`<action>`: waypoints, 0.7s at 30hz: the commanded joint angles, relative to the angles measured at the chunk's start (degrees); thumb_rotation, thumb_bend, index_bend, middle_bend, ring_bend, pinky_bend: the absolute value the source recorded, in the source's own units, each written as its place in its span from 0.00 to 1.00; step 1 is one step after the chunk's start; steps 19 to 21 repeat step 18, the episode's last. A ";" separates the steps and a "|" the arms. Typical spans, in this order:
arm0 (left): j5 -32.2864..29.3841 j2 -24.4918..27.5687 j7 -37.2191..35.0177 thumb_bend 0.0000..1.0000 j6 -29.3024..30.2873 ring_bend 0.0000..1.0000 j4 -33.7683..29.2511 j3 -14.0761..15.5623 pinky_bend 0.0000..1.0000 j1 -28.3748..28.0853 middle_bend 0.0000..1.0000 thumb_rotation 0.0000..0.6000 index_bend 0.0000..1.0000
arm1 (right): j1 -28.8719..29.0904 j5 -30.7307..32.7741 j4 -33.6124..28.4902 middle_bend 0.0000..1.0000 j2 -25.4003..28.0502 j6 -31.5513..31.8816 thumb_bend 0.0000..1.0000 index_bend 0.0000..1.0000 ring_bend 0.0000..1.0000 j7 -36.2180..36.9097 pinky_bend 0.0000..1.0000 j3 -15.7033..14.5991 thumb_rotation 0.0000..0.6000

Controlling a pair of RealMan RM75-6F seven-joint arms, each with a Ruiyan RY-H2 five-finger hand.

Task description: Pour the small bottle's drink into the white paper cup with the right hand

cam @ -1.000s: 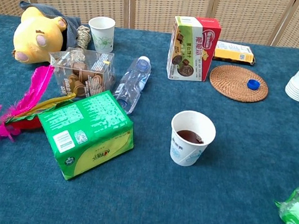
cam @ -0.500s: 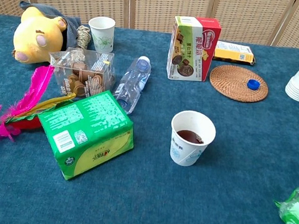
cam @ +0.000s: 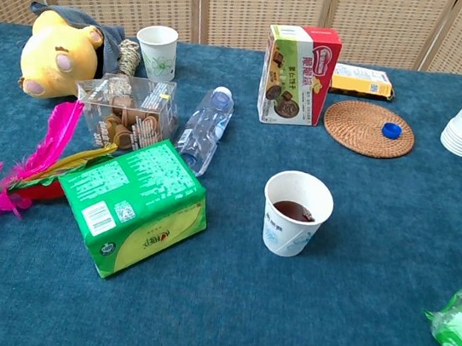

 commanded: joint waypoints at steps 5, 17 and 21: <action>-0.61 -0.34 0.28 0.37 -1.33 0.00 0.27 -0.58 0.00 -0.47 0.00 1.00 0.00 | -0.53 5.70 -7.08 0.00 3.70 -4.37 0.00 0.00 0.00 -5.94 0.00 -0.27 0.48; -0.22 0.09 0.32 0.37 -1.79 0.00 0.18 -0.63 0.00 -0.44 0.00 1.00 0.00 | -0.28 9.19 -9.86 0.00 4.98 -6.68 0.00 0.00 0.00 -8.35 0.00 -0.25 0.70; -0.20 0.11 0.32 0.37 -1.81 0.00 0.15 -0.63 0.00 -0.43 0.00 1.00 0.00 | -0.27 9.37 -9.93 0.00 5.03 -6.80 0.00 0.00 0.00 -8.45 0.00 -0.28 0.69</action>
